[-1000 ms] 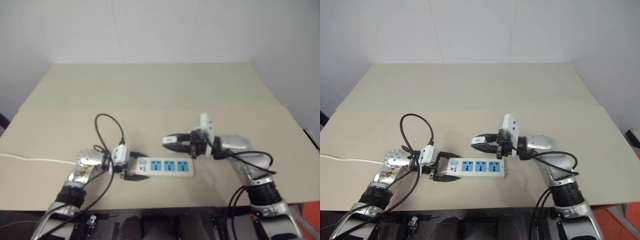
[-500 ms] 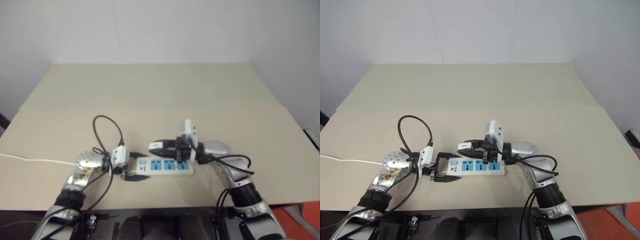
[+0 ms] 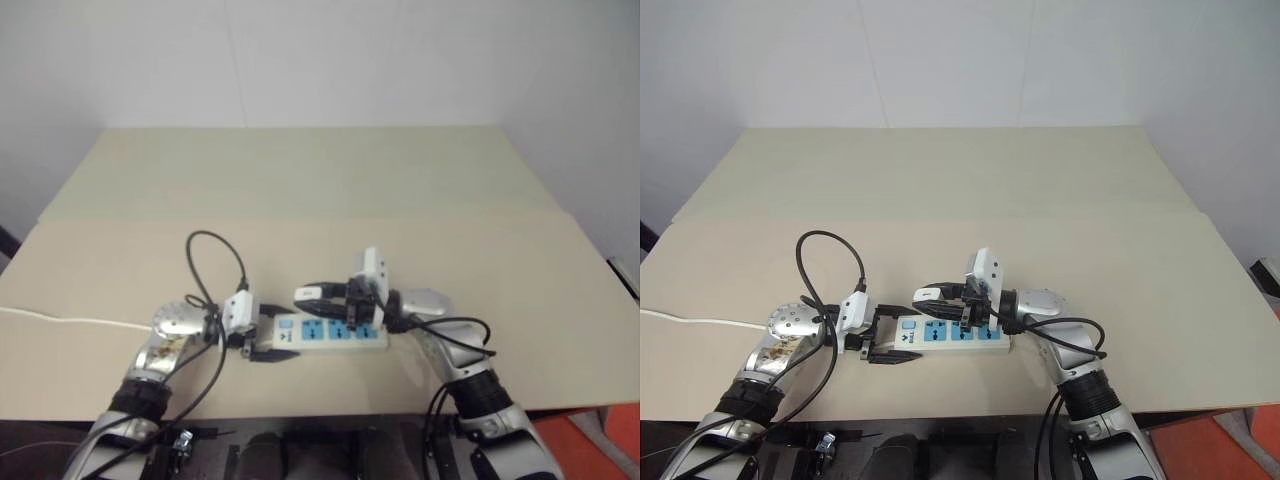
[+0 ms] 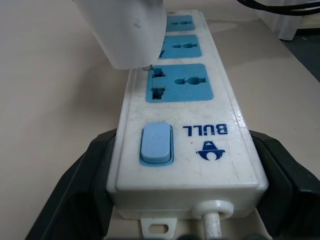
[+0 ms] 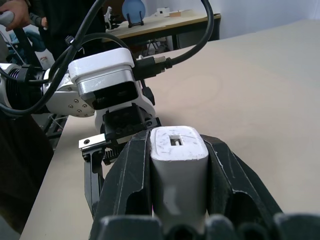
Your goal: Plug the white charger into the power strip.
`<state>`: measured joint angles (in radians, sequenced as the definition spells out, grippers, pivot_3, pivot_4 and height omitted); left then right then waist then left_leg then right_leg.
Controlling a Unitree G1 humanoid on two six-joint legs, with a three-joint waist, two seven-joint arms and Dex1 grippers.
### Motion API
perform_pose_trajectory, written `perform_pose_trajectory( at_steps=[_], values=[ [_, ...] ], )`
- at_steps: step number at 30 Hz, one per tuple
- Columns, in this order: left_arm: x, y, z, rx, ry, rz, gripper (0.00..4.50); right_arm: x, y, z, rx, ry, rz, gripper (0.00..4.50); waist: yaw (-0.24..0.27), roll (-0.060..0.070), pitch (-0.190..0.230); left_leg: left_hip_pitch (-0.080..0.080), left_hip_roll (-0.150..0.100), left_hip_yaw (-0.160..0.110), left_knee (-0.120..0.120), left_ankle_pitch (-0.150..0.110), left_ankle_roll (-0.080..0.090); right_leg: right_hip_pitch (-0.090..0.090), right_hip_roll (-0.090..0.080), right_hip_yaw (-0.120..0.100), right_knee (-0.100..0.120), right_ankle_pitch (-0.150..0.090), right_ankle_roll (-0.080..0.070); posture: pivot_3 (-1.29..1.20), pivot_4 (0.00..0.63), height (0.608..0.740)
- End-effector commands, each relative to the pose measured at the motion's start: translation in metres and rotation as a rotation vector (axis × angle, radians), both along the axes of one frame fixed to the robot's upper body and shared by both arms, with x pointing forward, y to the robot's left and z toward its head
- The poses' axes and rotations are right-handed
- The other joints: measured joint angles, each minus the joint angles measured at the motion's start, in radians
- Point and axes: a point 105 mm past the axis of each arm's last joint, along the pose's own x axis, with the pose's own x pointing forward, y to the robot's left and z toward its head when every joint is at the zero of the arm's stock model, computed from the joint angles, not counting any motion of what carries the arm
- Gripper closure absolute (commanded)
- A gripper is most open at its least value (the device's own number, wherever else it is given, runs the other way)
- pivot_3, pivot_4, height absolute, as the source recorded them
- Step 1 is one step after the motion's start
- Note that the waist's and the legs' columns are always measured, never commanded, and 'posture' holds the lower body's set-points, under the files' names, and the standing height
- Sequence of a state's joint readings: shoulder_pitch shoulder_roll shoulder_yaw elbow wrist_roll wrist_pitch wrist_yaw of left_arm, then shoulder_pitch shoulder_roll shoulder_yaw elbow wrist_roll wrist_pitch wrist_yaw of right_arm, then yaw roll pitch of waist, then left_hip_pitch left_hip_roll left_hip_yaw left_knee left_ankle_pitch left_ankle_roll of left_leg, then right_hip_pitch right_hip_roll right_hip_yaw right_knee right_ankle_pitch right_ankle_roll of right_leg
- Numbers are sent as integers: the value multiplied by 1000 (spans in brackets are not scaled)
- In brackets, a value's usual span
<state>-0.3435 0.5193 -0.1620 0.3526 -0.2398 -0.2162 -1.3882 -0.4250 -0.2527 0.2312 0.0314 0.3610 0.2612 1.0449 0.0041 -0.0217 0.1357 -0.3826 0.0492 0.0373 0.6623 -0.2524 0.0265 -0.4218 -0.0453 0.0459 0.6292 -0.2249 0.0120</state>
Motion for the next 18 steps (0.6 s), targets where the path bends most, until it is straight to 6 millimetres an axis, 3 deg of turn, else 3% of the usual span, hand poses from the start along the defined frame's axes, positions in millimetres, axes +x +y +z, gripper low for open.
perform_pose_trajectory(
  at_steps=[1, 18],
  values=[
    [-3, -5, -2, 2, 9, -17, 1183, -4, 2, 6, 18, -53, 19, 3372, 0, 0, 0, 0, 0, 0, 0, 0, 0, 0, 0, 0, 0, 0, 0, 0, 150, 740],
    [-4, -3, -1, 5, 12, -16, 1183, -6, 5, -3, 76, -88, 28, 3372, 0, 0, 0, 0, 0, 0, 0, 0, 0, 0, 0, 0, 0, 0, 0, 0, 150, 740]
  ],
)
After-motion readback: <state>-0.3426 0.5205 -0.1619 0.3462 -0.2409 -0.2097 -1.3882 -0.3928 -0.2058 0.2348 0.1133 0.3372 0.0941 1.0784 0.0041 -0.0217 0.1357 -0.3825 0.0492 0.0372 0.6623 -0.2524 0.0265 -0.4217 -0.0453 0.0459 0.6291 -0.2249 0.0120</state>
